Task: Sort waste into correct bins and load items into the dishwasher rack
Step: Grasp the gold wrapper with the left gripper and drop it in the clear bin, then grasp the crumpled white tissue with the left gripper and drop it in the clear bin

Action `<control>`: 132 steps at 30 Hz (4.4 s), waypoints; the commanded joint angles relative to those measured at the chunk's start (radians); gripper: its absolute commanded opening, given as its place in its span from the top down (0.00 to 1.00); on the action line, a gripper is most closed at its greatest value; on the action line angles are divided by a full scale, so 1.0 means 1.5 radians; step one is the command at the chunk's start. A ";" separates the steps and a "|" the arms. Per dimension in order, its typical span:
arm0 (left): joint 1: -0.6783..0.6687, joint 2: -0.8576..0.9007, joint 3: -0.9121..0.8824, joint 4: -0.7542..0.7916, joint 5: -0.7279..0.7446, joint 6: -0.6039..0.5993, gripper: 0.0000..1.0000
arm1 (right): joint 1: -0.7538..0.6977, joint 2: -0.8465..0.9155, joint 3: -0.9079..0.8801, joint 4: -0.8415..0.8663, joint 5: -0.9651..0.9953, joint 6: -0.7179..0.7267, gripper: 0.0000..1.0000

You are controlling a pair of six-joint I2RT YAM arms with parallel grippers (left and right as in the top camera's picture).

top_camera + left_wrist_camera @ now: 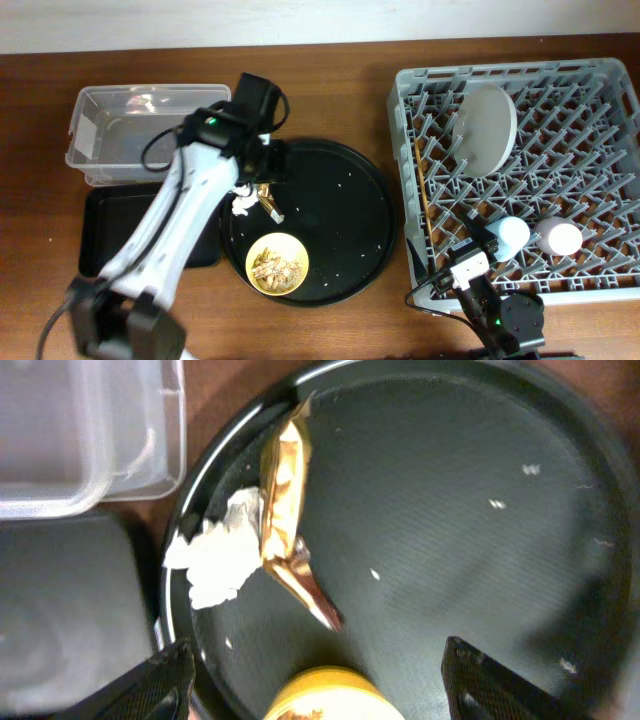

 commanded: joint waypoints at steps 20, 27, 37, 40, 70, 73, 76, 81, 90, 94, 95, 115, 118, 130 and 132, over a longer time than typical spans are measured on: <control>-0.019 0.241 0.038 0.130 -0.122 0.009 0.99 | -0.004 -0.005 -0.006 0.000 -0.006 0.010 0.02; 0.052 0.240 0.426 -0.161 -0.206 -0.002 0.99 | -0.004 -0.005 -0.006 0.000 -0.006 0.010 0.02; 0.231 0.288 0.451 -0.088 -0.061 0.022 0.53 | -0.004 -0.005 -0.006 0.000 -0.006 0.010 0.02; 0.203 0.252 0.502 -0.219 -0.012 0.023 0.42 | -0.004 -0.005 -0.006 0.000 -0.006 0.010 0.02; 0.026 0.191 -0.027 -0.028 -0.084 -0.173 0.56 | -0.004 -0.005 -0.006 0.000 -0.006 0.010 0.02; 0.026 0.158 -0.027 0.024 -0.122 -0.112 0.48 | -0.004 -0.005 -0.006 0.000 -0.006 0.010 0.02; 0.026 0.177 -0.036 0.058 -0.146 -0.086 0.44 | -0.004 -0.005 -0.006 0.000 -0.006 0.010 0.02; 0.026 0.233 -0.039 0.073 -0.137 -0.068 0.48 | -0.004 -0.005 -0.006 0.000 -0.006 0.010 0.02; 0.035 0.188 0.215 -0.179 -0.168 -0.065 1.00 | -0.004 -0.005 -0.006 0.000 -0.006 0.010 0.02; 0.118 0.181 0.267 -0.111 -0.259 -0.065 1.00 | -0.004 -0.005 -0.006 0.000 -0.006 0.010 0.02; 0.138 0.186 0.267 -0.083 -0.253 -0.065 1.00 | -0.004 -0.005 -0.006 0.000 -0.006 0.010 0.02; -0.069 0.118 0.462 -0.379 -0.046 -0.027 0.19 | -0.004 -0.005 -0.006 0.000 -0.006 0.010 0.02; -0.041 0.118 0.403 -0.368 -0.057 -0.041 0.15 | -0.004 -0.005 -0.006 0.000 -0.006 0.010 0.02; -0.076 0.118 -0.199 0.172 0.005 0.007 0.22 | -0.004 -0.005 -0.006 0.000 -0.006 0.010 0.02; -0.076 0.118 -0.228 0.218 0.055 0.007 0.34 | -0.004 -0.005 -0.006 0.000 -0.006 0.011 0.02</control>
